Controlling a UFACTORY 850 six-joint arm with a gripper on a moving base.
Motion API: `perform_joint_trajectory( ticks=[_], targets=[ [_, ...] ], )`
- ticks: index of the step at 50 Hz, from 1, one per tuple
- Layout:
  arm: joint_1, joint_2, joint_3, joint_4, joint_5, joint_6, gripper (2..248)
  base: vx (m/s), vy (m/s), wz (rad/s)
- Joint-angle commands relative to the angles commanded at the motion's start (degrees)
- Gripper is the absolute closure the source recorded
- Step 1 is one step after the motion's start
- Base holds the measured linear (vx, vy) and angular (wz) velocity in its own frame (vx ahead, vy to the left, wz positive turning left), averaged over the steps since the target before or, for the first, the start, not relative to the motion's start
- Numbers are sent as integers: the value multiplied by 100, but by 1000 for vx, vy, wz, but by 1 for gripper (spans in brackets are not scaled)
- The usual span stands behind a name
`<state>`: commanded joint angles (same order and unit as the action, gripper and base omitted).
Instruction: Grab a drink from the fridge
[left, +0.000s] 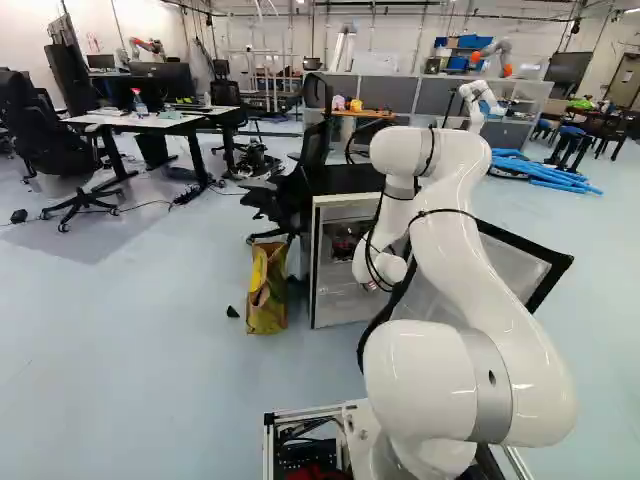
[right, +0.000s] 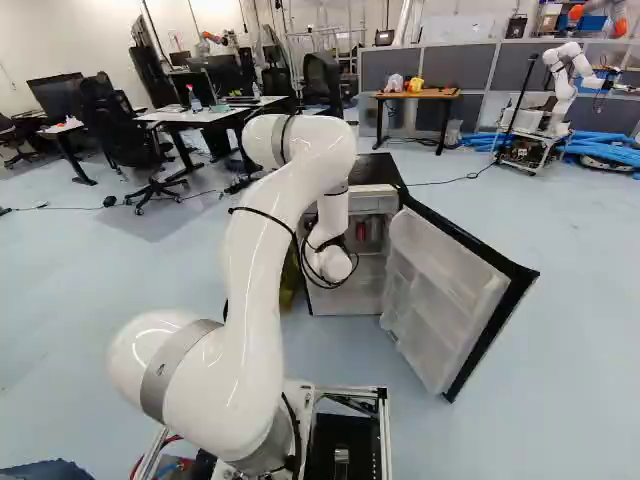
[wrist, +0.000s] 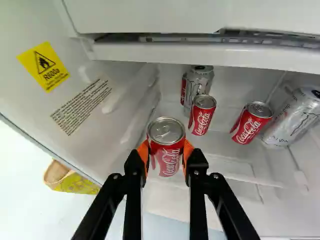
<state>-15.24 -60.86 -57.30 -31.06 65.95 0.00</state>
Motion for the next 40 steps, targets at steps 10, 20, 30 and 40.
perform_joint_trajectory(
  ticks=[10, 20, 30, 40],
  targets=[
    [-44, 344, 430, 87, 0, 0, 160, 0, 0, 0],
    [-92, 697, 858, 318, 0, 0, 160, 0, 0, 0],
    [-131, 1052, 1277, 569, 0, 0, 160, 0, 0, 0],
    [-158, 1410, 1688, 827, 0, 0, 160, 0, 0, 0]
  ],
)
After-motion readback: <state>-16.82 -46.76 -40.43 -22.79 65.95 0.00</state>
